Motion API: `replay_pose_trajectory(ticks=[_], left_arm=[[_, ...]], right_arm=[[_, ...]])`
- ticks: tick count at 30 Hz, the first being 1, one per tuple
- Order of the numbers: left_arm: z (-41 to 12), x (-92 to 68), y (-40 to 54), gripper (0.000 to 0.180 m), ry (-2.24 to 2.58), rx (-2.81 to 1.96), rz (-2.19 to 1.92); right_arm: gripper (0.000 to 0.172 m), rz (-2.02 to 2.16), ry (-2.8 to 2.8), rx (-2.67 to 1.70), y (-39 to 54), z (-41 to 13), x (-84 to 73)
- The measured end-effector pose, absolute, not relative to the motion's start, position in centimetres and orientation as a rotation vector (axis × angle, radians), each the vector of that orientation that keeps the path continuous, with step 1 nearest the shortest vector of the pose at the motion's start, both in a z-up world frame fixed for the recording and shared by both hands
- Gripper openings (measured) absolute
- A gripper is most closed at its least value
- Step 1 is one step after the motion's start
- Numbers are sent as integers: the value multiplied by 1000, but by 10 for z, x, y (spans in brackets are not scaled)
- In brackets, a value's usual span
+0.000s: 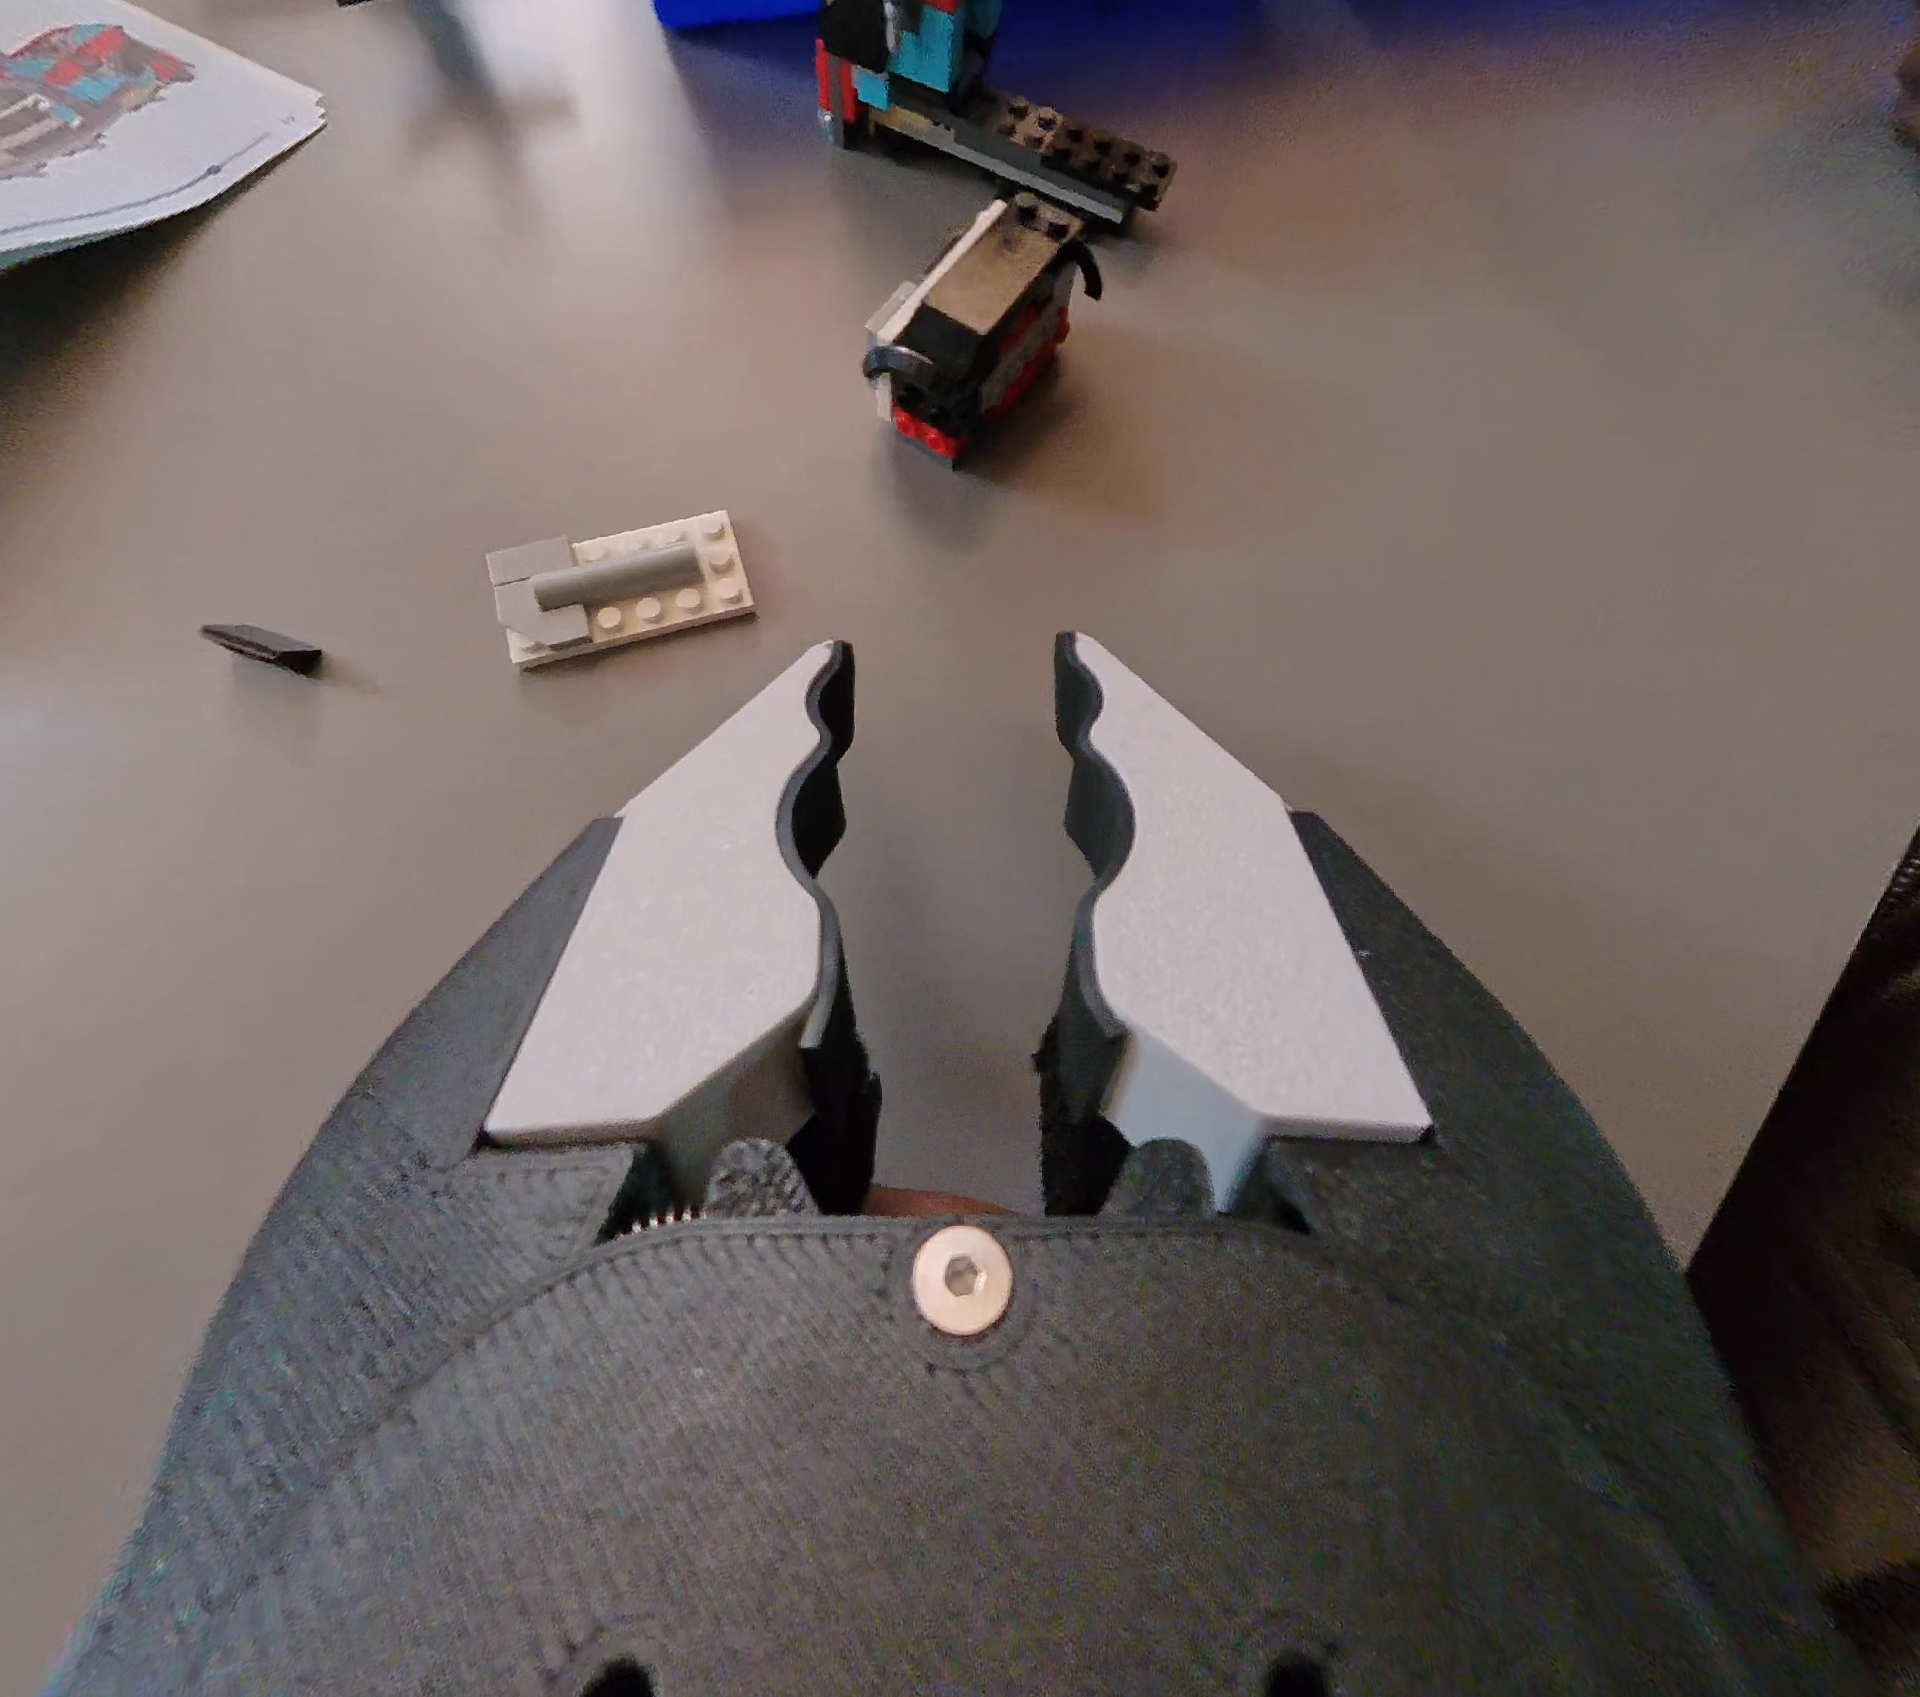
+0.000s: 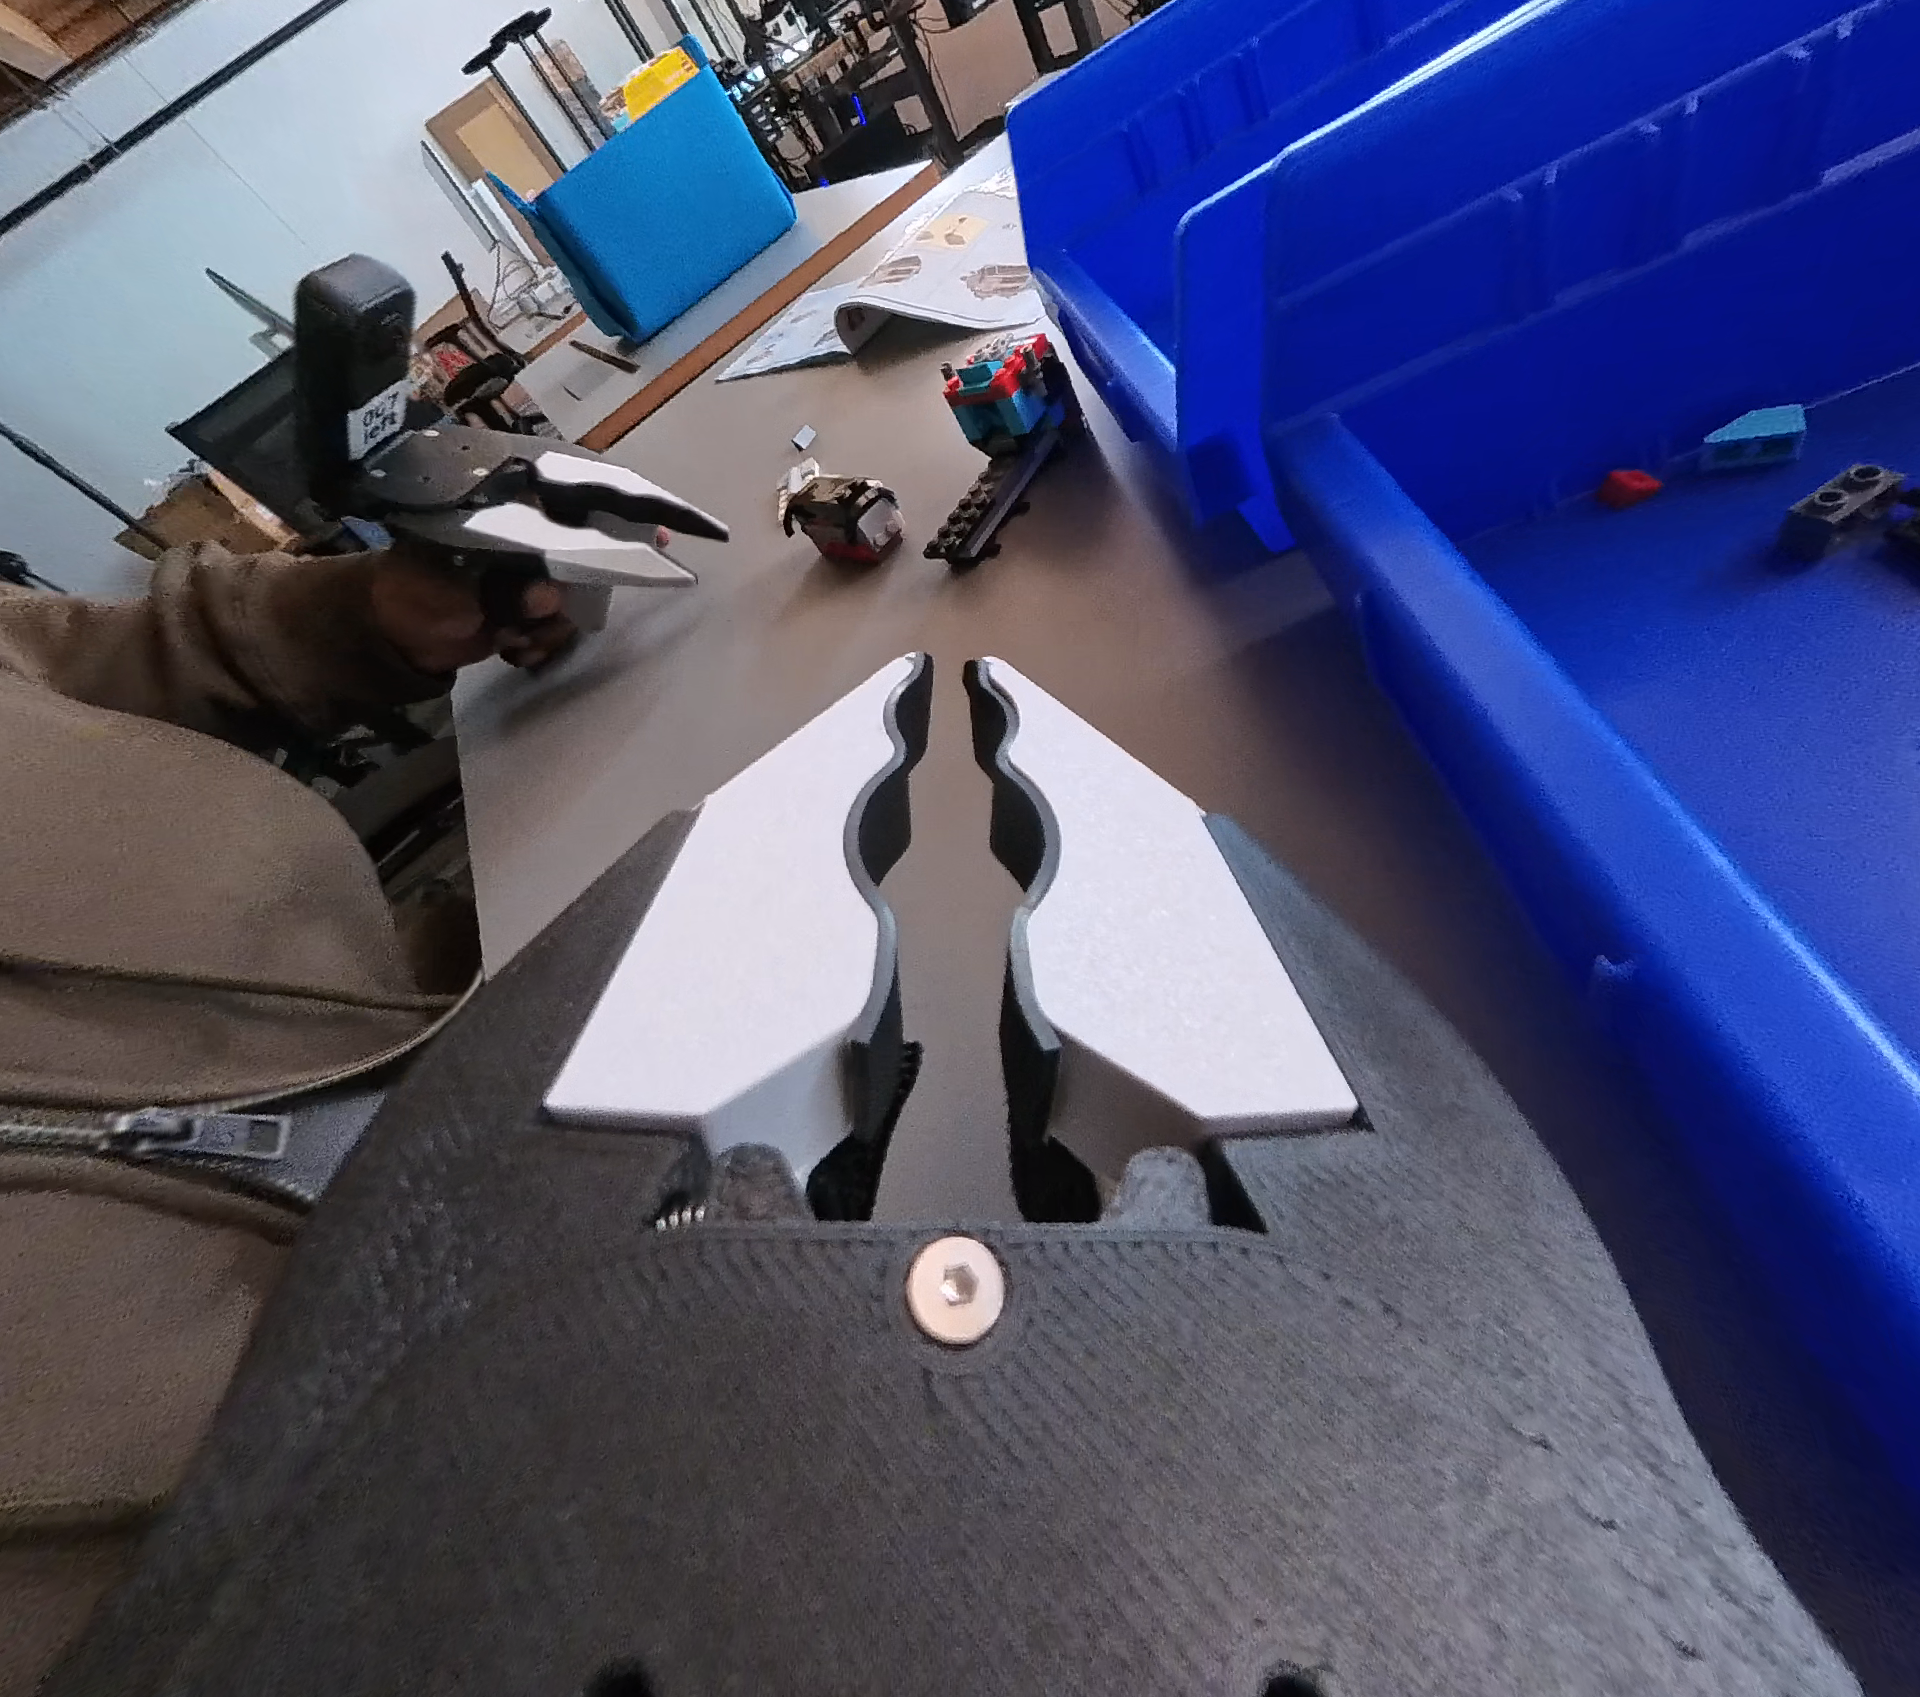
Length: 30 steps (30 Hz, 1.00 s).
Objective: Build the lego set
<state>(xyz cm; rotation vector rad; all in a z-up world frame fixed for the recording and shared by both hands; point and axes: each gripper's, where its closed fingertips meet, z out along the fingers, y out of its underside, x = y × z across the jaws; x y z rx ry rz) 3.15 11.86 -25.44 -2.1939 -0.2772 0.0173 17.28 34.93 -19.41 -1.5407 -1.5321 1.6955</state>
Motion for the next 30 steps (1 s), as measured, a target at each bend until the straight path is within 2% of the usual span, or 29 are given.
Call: replay_pose_trajectory(ticks=[8, 14, 17, 21, 25, 30], left_arm=[[-257, 29, 118, 39, -332, -2199, -56], [-248, 31, 117, 39, -320, -2135, -102], [-244, 30, 116, 39, -330, -2107, -101], [-246, 31, 117, 40, -324, -2119, -122], [-245, 30, 117, 40, -336, -2111, -129], [-243, 29, 116, 40, -339, -2098, -87]], right_arm=[[7, 1688, -1484, -1579, 352, -195, 176], [11, 1724, -1447, -1394, 353, -166, 224], [16, 1496, -1539, -1324, 388, -135, 270], [17, 938, -1776, -1314, 488, -103, 320], [17, 482, -2206, -1306, 567, -149, 339], [14, 267, -2652, -1236, 583, -219, 344]])
